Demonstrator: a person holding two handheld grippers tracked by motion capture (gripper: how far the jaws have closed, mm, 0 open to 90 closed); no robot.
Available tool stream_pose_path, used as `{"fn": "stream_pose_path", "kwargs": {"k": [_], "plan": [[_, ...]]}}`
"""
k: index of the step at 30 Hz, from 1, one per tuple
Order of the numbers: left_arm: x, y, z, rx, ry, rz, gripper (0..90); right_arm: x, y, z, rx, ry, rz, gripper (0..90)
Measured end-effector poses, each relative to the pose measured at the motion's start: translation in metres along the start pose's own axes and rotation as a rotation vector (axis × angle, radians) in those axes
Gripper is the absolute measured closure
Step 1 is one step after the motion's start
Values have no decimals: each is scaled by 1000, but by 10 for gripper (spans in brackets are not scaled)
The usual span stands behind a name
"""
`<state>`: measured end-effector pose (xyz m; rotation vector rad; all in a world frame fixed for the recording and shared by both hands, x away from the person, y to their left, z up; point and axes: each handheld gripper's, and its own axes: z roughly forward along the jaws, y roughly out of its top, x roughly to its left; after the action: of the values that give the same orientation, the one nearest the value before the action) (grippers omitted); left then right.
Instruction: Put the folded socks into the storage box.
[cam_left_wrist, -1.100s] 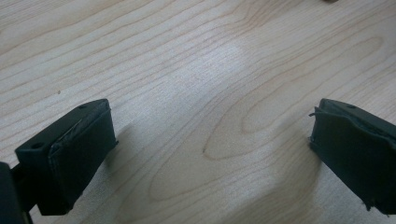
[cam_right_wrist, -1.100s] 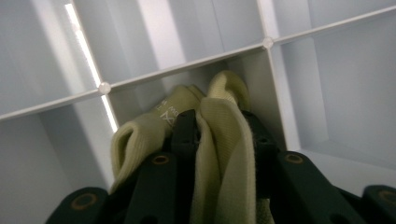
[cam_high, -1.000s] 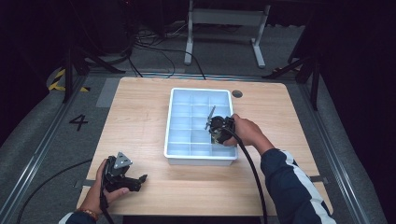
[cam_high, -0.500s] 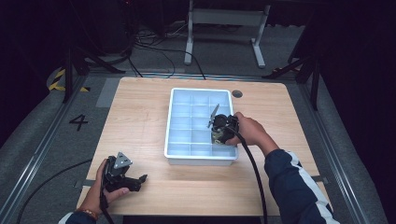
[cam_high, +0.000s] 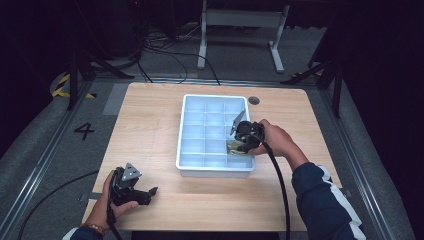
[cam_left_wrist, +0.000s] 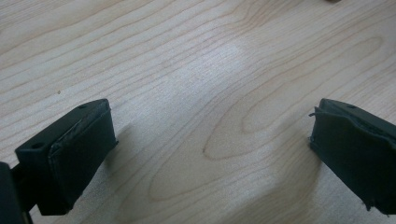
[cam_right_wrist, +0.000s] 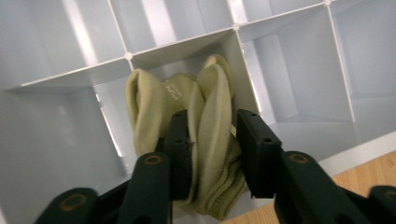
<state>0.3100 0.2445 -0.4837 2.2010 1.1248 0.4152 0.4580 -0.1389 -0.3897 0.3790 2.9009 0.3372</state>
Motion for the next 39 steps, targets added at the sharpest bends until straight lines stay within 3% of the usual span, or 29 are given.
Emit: {"fn": "stream_pose_path", "kwargs": {"k": [7,15,39], "plan": [[0,0,0,-1,0,0,2,2,3,12,44,9,-33,755],[0,0,0,0,0,0,2,3,5,26,90,3,-37,759],[0,0,0,0,0,0,2,6,3,20,64,-28,-41,717]]}}
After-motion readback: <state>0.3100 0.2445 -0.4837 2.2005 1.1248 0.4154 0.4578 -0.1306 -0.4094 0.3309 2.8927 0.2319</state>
